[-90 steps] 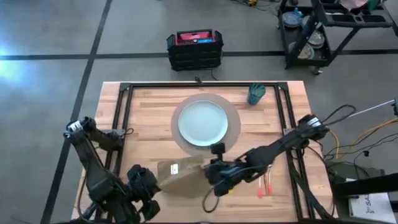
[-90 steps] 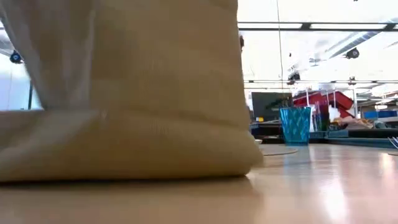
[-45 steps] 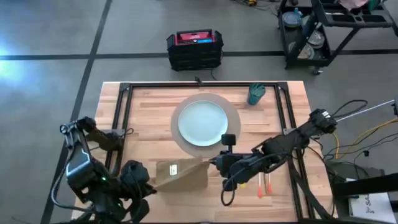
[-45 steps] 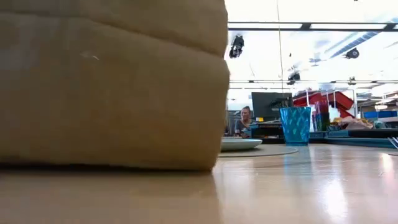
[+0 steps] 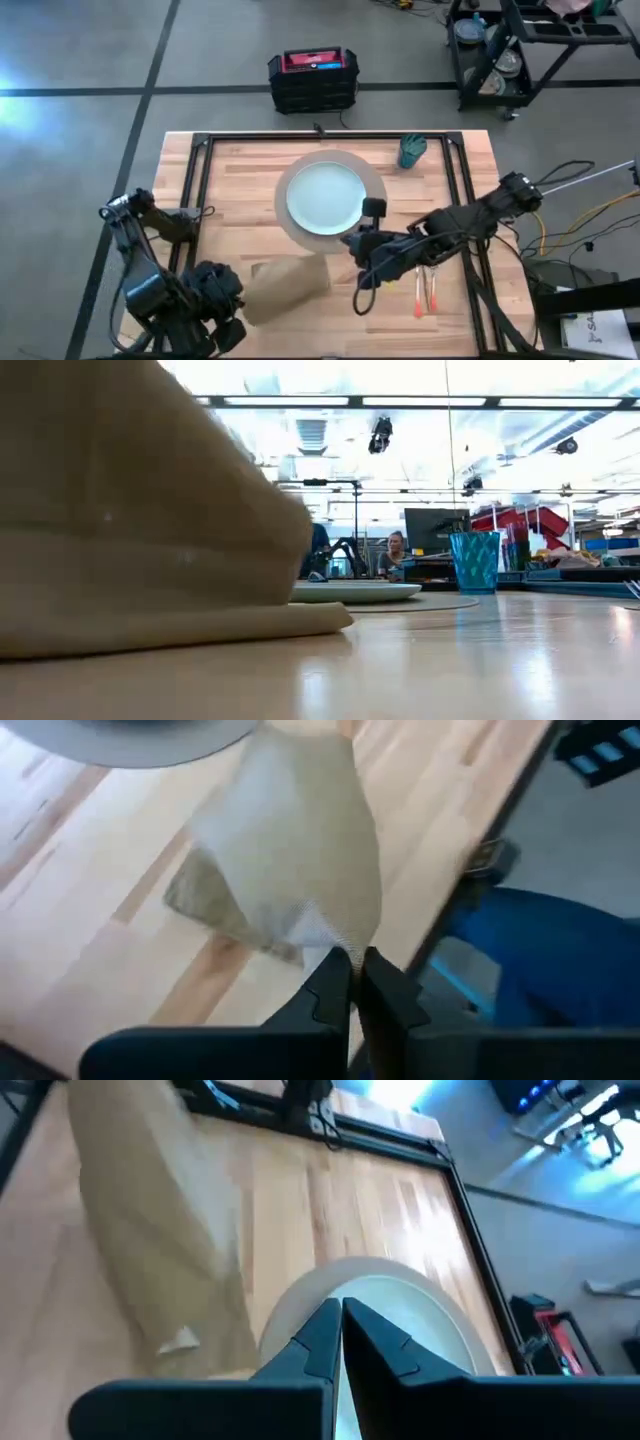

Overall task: Set table place
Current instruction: Fold the brown table napkin

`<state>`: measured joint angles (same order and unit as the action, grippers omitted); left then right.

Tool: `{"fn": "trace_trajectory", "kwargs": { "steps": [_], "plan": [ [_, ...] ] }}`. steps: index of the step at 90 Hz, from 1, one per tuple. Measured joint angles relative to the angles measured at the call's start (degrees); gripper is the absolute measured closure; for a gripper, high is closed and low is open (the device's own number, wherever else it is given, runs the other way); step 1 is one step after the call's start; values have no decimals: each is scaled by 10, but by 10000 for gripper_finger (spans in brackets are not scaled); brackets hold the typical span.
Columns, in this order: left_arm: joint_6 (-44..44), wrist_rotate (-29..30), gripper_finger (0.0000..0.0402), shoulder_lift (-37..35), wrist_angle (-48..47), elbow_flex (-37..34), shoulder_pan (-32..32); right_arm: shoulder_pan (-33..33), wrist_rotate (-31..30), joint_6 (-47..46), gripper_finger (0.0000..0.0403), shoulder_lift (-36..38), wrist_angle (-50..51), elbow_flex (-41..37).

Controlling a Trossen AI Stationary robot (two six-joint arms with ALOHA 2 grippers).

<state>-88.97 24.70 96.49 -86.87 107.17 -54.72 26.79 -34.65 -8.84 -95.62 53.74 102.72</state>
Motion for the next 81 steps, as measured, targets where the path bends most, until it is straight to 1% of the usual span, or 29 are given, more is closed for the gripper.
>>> {"fn": "trace_trajectory", "kwargs": {
  "steps": [14, 22, 31, 40, 48, 54, 58, 66, 75, 81],
  "plan": [
    [-1, 1, 402, -1, 3, -18, 1, -2, 7, -8, 402, -14, -13, -1],
    [-3, 3, 402, -1, 16, -29, 1, 1, 50, -36, 402, -30, -38, -8],
    [6, 24, 402, 9, 63, -50, 1, 14, 80, -55, 402, -71, -106, -49],
    [66, 29, 402, 21, 172, -93, 1, 24, 95, -52, 403, -129, -152, -84],
    [139, 21, 402, 29, 324, -140, 1, 24, 94, -54, 403, -164, -152, -87],
    [170, 4, 402, 35, 439, -175, 1, 20, 92, -54, 403, -175, -148, -86],
    [174, -2, 402, 39, 503, -197, 1, 19, 91, -53, 403, -179, -152, -86],
    [173, -10, 402, 55, 593, -233, -3, 17, 95, -48, 403, -181, -155, -86],
    [149, -28, 402, 79, 655, -270, -9, 14, 96, -40, 403, -177, -168, -86],
    [132, -39, 402, 100, 701, -295, -14, 12, 96, -23, 403, -177, -195, -88]
  ]
}}
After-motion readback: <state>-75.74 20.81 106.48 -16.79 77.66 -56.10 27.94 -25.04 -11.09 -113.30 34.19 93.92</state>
